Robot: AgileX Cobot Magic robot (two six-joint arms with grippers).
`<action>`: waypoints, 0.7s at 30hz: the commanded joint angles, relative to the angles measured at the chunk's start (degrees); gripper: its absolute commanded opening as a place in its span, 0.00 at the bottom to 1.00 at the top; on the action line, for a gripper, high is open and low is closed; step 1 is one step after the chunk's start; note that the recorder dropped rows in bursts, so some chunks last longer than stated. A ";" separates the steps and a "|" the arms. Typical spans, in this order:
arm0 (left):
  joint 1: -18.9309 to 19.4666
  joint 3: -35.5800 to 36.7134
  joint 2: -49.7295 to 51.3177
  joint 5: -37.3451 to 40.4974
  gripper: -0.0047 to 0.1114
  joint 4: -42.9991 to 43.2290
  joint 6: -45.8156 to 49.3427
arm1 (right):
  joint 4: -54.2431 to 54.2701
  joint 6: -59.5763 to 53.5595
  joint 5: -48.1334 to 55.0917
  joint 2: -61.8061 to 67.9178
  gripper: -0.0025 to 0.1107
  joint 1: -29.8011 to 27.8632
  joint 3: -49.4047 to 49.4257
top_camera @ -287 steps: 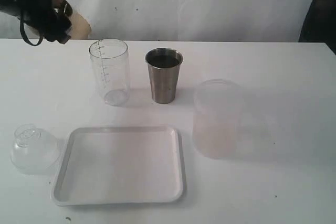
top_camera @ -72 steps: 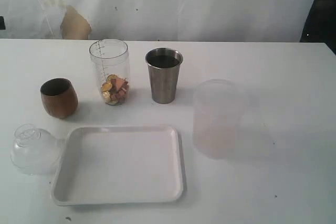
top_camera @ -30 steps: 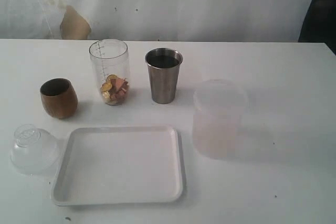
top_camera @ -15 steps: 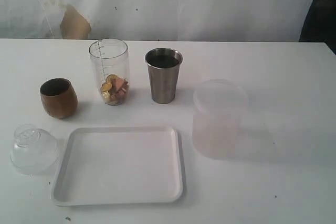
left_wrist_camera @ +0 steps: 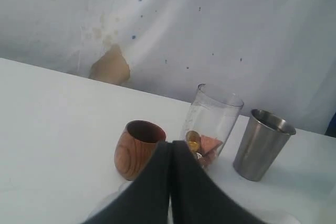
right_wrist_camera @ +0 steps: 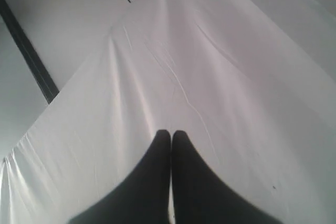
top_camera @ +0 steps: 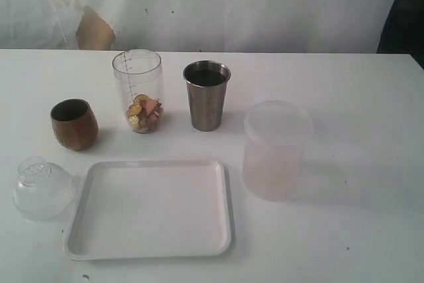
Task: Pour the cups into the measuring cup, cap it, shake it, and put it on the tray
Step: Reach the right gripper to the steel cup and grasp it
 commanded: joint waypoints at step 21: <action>7.92 0.32 -0.22 6.85 0.04 -6.86 0.17 | -51.78 11.66 -2.46 63.36 0.51 24.16 -30.86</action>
